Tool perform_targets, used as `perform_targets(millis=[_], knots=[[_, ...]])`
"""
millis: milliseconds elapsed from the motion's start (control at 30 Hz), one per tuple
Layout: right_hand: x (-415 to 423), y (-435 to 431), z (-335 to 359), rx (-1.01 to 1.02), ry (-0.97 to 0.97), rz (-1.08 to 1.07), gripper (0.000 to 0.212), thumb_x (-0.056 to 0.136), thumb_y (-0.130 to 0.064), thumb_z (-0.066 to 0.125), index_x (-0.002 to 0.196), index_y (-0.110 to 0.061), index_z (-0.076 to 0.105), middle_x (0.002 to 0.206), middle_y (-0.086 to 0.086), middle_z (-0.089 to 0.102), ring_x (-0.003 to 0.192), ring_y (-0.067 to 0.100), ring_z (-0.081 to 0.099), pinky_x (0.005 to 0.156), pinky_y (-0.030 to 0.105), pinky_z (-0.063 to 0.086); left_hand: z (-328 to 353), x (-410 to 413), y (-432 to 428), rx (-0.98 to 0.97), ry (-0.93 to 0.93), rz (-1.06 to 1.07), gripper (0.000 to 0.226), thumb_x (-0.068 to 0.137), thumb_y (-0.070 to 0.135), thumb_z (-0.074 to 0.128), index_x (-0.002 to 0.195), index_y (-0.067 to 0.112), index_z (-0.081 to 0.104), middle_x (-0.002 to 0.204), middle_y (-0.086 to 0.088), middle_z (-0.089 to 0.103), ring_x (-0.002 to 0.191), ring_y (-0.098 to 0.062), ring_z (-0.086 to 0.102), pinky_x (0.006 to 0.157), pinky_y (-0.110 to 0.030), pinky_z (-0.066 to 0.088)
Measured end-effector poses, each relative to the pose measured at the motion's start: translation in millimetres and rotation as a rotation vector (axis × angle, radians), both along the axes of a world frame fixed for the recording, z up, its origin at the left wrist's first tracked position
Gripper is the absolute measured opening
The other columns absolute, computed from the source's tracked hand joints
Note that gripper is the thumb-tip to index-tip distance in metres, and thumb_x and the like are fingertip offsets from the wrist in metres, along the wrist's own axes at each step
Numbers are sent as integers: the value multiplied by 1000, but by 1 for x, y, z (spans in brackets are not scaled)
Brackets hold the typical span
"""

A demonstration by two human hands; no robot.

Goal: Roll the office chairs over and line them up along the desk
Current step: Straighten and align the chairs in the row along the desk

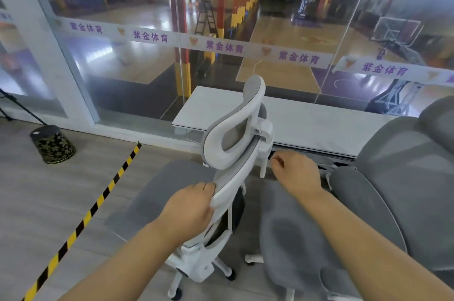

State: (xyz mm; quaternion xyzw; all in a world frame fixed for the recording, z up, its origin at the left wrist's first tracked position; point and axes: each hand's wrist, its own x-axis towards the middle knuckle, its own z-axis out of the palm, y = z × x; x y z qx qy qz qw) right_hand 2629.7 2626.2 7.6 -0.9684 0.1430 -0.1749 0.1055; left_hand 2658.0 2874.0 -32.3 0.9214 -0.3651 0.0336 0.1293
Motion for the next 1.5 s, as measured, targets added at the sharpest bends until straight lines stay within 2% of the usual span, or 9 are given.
perform_targets(millis=[167,333,433,600,700,767,933,1100,1500], knots=[[-5,59,4,95,-115,-106,13,88,-22,51,82,-19,62,80,-3,61,70,18,51,55,28,29,-6,13,71,-26,-44,-75,17,76,17,60,92,16,53,76,-1,60,57,-16,41,42,-17,12],[-15,123,2,119,-205,-127,9,89,-19,52,84,-17,59,86,-4,57,74,19,56,56,29,34,4,27,151,174,-124,-68,34,51,20,77,78,20,56,51,3,50,35,-10,41,39,-14,-4],[-20,159,-3,116,-246,-144,9,90,-18,51,90,-15,59,93,-2,58,78,20,56,57,31,40,4,38,196,202,-158,-12,40,47,11,79,77,20,55,51,3,48,34,-13,36,35,-18,-1],[-28,198,-11,105,-278,-120,15,88,-14,56,100,-8,62,100,6,62,89,26,57,64,36,48,17,48,241,68,-243,106,40,43,-5,77,76,11,62,59,-3,57,44,-22,50,41,-18,8],[-30,208,-12,45,-271,-87,14,84,-9,62,97,-5,64,96,9,63,89,28,57,71,37,46,19,51,248,-35,-271,56,42,47,5,82,85,8,65,71,-4,63,60,-26,60,49,-27,41],[-28,212,-12,10,-237,-58,16,82,-10,63,98,-6,64,96,8,62,89,29,57,76,39,46,17,54,250,-59,-291,55,47,47,10,85,90,8,66,76,-5,65,67,-27,63,60,-34,49],[-18,217,-14,-41,-150,24,38,78,-35,48,103,-10,61,103,6,58,93,27,54,80,34,43,15,70,252,-33,-315,136,49,47,19,87,89,6,65,81,-7,66,74,-28,64,72,-42,51],[-8,213,-27,-8,-120,77,44,77,-45,55,107,-13,59,105,2,57,98,22,52,85,29,39,0,90,251,43,-315,216,59,51,27,89,91,-3,57,91,-21,61,88,-41,59,84,-56,45],[10,222,-46,-15,-135,109,41,76,-38,70,105,-13,57,103,3,54,98,20,47,90,35,45,-16,124,267,19,-371,141,72,57,25,87,108,-7,49,106,-26,54,111,-40,41,93,-62,39]])
